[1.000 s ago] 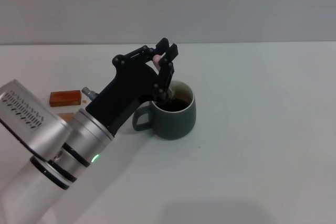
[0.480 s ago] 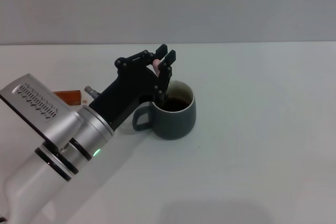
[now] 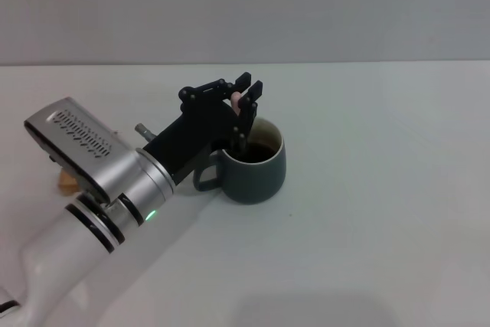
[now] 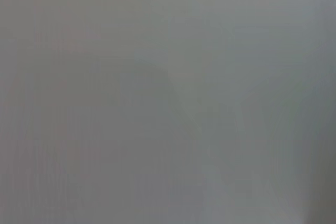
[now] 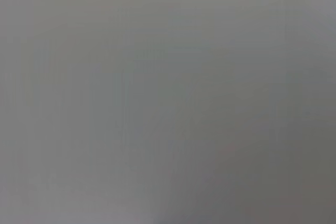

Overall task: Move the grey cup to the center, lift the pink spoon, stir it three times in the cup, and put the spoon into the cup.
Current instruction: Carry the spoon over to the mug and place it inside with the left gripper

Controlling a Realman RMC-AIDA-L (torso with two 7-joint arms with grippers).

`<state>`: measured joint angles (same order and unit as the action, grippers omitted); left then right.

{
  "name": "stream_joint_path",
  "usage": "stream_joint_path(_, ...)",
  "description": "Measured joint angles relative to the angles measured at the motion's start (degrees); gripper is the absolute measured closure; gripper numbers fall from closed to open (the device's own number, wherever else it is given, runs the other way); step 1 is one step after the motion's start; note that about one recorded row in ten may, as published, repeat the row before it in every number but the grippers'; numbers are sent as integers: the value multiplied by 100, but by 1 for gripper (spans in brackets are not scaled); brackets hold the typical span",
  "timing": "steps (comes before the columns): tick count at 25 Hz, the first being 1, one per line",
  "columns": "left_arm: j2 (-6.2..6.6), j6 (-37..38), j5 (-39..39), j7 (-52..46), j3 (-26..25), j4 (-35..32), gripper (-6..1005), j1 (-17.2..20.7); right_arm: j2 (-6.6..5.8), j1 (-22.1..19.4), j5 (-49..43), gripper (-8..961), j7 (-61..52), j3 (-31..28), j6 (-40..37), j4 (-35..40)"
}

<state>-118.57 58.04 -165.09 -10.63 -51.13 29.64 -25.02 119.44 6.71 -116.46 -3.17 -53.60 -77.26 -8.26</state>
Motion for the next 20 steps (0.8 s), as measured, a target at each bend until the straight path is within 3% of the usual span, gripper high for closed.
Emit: stream_joint_path(20,-45,-127,3,-54,324,82,855,-266,0,68,-17,955,4,73,45,0)
